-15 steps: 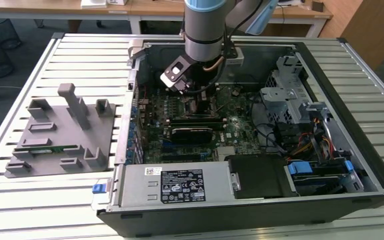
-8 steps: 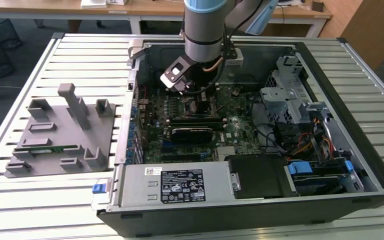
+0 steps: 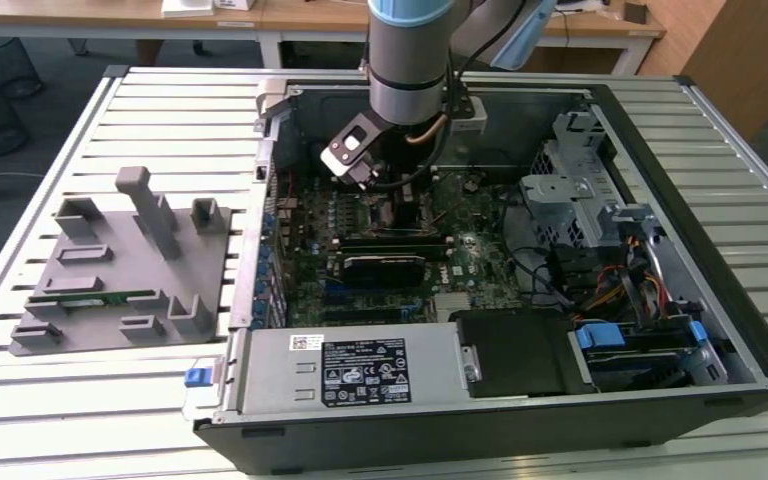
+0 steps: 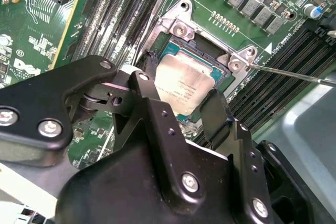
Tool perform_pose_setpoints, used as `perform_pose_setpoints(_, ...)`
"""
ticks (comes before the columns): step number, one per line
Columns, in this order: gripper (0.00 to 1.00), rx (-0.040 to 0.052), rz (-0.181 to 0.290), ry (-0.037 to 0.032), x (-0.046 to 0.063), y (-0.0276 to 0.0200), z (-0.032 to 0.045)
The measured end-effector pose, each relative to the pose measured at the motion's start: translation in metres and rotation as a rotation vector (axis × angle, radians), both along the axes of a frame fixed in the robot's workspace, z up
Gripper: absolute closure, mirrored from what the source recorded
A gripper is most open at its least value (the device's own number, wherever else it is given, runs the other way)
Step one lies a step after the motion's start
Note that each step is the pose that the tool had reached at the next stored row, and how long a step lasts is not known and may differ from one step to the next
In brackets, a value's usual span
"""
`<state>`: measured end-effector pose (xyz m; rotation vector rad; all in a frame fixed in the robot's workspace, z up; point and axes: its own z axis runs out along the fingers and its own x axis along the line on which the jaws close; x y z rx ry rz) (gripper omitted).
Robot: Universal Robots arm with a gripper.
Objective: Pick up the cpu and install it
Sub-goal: 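Place the cpu into insertion slot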
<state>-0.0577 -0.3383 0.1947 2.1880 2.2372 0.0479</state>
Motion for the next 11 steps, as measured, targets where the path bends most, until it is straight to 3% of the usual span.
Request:
perform_pose_setpoints(7, 0.40, 0.0005, 0.000, -0.0001, 0.0000, 0.0001, 0.0028)
perform_pose_setpoints(11, 0.40, 0.0008, 0.000, -0.0001, 0.0000, 0.0030, 0.0024)
